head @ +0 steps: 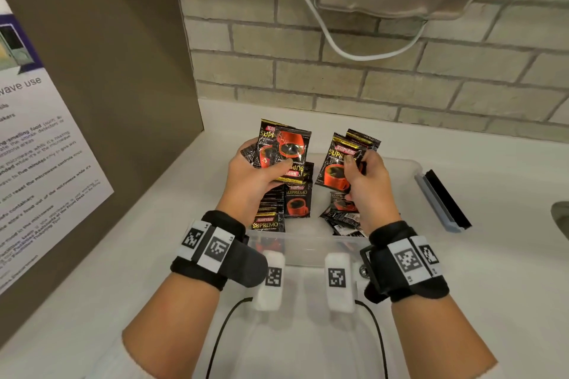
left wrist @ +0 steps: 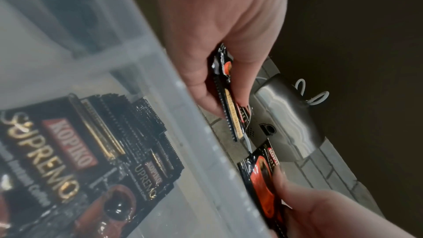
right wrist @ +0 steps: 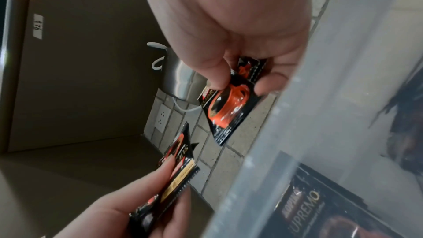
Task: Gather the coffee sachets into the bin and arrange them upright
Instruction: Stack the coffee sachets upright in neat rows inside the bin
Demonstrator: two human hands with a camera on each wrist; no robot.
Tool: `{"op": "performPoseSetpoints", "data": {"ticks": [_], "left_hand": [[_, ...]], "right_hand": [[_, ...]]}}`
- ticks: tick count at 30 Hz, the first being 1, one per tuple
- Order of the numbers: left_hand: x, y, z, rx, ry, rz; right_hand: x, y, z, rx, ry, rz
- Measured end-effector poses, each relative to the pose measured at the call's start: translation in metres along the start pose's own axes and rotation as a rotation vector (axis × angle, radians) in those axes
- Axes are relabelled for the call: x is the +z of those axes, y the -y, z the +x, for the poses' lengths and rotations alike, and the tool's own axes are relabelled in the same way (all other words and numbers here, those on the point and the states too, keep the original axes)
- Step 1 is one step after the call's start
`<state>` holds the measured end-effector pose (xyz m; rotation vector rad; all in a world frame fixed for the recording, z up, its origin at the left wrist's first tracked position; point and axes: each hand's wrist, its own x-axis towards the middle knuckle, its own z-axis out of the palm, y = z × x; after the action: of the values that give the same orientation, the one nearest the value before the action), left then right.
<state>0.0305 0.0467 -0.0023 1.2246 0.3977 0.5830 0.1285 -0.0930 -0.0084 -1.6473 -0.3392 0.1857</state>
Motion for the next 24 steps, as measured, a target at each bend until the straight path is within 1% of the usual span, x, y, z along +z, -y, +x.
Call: {"op": "performPoseSetpoints", "data": {"ticks": [2,3,6,9,13,14,16,17,19,20,22,24], "left_hand": [[0.000,0.000,0.000,0.014,-0.011,0.030],[0.000,0.000,0.000,0.025,-0.014,0.056],[-0.003,-0.005,0.004,0.061,-0.020,0.184],[-0.011,-0.018,0.011,0.067,0.028,0.389],[-0.018,-0.031,0.014,0.064,0.128,0.597],[-0.019,-0.032,0.014,0.074,0.136,0.642],[-0.020,-0.035,0.014,0.087,0.156,0.714],[-0.019,-0.035,0.014,0.083,0.170,0.735],[-0.017,-0.035,0.013,0.055,0.203,0.725],[-0.016,-0.034,0.012,0.039,0.214,0.695],[-0.013,-0.031,0.009,0.015,0.224,0.611],[-0.009,-0.027,0.005,-0.011,0.214,0.542]], "right_hand": [[0.000,-0.001,0.000,-0.013,-0.022,-0.013],[0.000,0.000,-0.002,-0.037,-0.020,0.015],[-0.003,0.000,0.000,-0.111,0.028,0.061],[-0.011,0.005,0.005,-0.242,0.036,-0.127],[-0.016,0.018,0.007,-0.405,0.119,-0.321],[-0.018,0.020,0.007,-0.410,0.164,-0.322],[-0.017,0.024,0.003,-0.373,0.341,-0.302],[-0.016,0.025,0.000,-0.379,0.437,-0.356],[-0.010,0.024,-0.003,-0.443,0.560,-0.532],[-0.006,0.021,-0.004,-0.473,0.606,-0.593],[0.001,0.019,-0.008,-0.483,0.667,-0.638],[0.006,0.017,-0.012,-0.515,0.676,-0.657]]}}
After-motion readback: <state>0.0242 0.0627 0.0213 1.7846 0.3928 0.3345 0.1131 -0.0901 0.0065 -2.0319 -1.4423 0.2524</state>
